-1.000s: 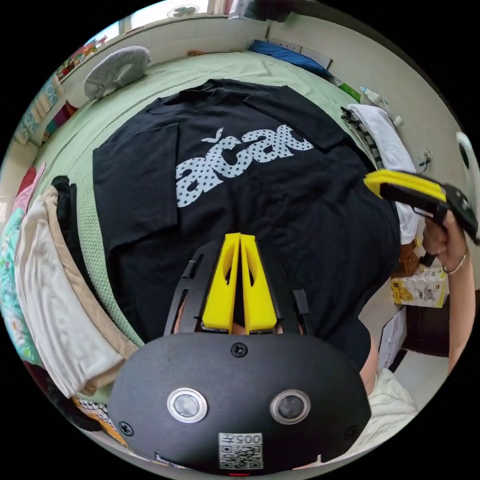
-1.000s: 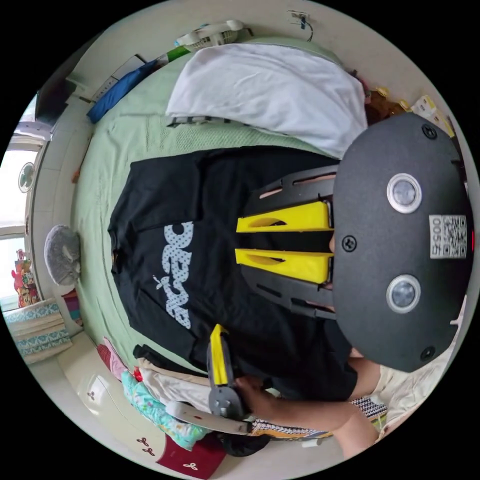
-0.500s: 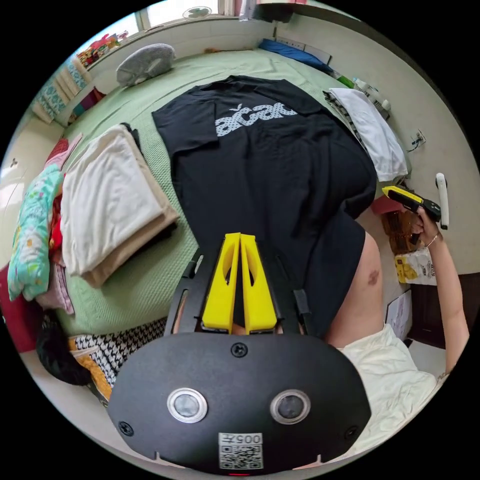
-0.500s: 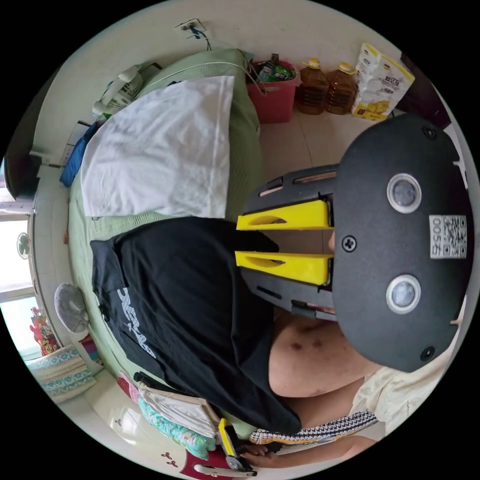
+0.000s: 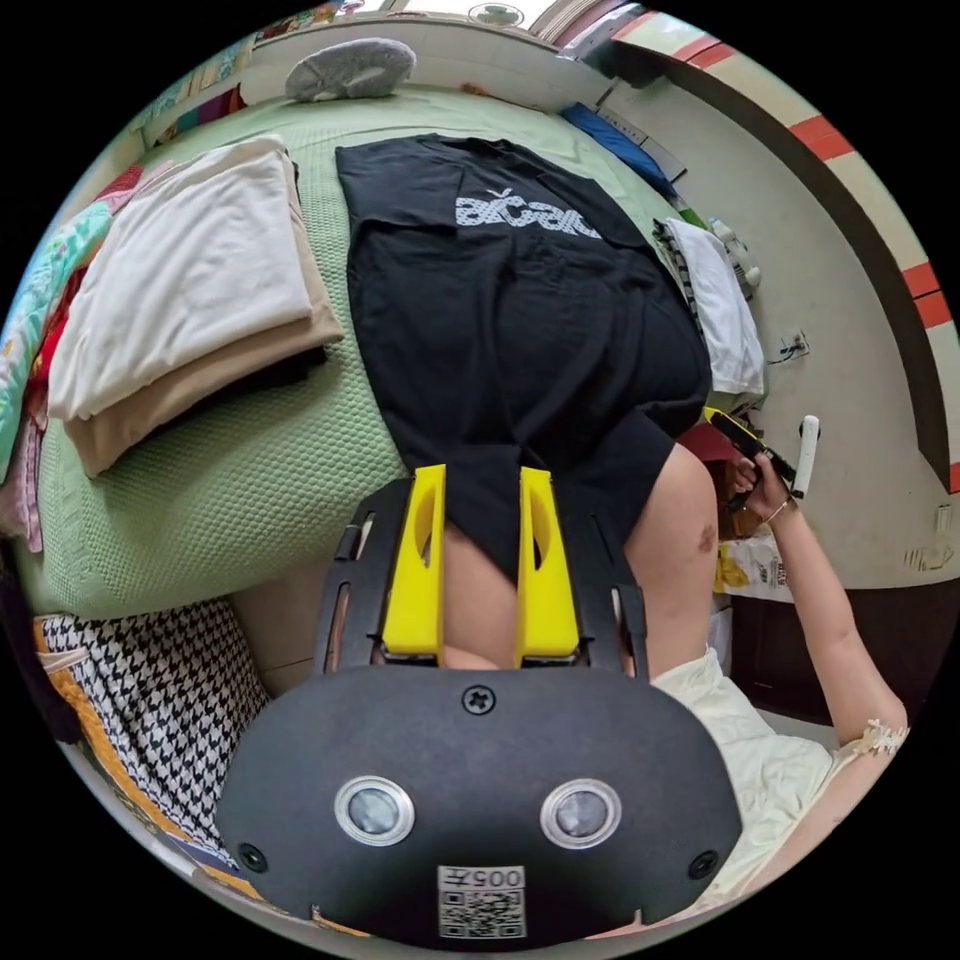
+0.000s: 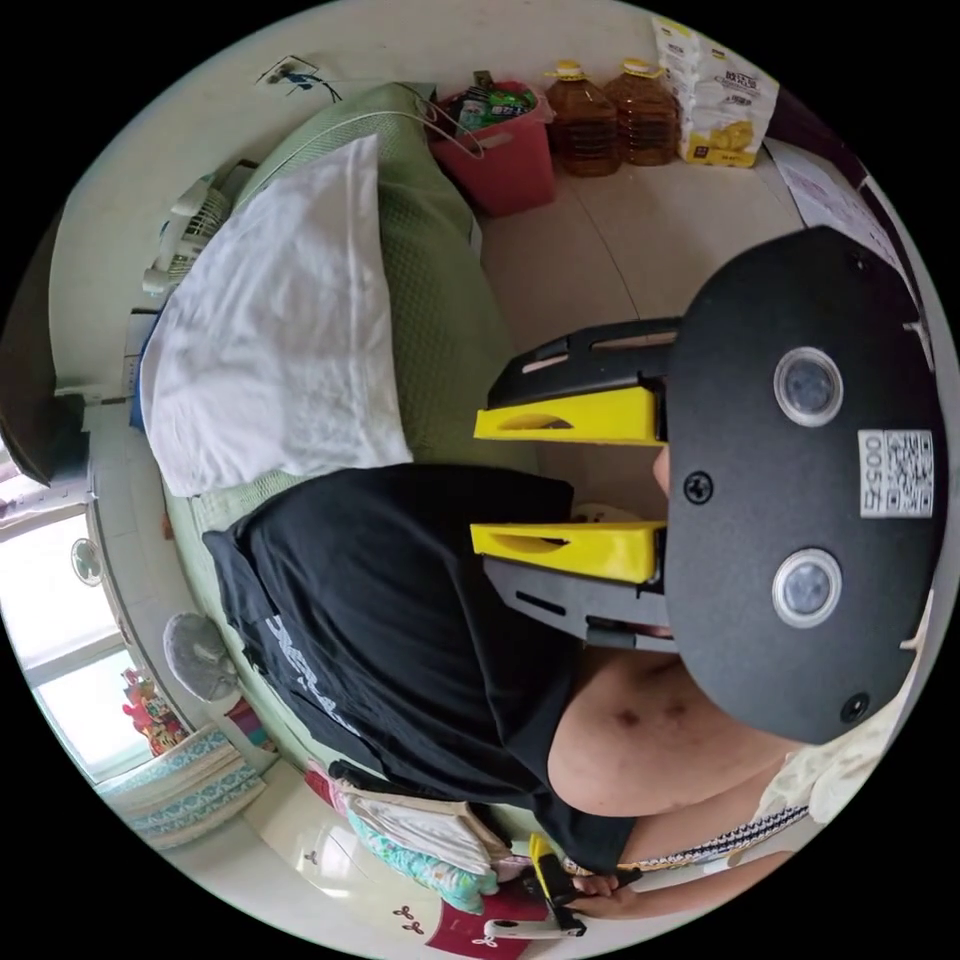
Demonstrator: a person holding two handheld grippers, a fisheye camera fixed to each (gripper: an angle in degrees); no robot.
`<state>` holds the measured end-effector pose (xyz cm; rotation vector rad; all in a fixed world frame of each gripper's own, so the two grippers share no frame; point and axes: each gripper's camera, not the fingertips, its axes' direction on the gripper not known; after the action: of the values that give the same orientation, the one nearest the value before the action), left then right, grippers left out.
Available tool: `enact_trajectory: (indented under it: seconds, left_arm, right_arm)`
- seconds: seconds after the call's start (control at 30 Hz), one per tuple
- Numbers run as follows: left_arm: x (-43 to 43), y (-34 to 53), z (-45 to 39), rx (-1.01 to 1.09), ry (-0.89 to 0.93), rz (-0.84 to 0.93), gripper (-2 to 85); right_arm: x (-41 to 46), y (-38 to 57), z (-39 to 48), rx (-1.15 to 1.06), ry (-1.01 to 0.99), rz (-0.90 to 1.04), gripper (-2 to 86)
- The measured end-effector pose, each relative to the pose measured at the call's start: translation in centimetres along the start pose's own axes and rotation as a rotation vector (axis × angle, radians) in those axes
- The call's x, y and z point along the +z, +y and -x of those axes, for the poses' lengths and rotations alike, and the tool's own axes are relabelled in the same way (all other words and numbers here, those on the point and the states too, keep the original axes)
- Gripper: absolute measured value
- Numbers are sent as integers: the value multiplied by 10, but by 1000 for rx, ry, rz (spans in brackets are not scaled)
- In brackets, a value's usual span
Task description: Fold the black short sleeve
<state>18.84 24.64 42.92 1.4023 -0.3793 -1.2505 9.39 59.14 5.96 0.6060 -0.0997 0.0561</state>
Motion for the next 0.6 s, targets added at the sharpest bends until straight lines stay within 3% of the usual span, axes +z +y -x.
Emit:
enact_trajectory:
  seconds: [0.2,0.6]
  left_arm:
    - [-6,15,2,-3,-27,19,128]
    - [-41,53,22,-26,56,-26,44]
  right_arm:
    - [5,4,1,-22,4,31,88]
    - [-12,25,-6,-13,-8,-9,-9]
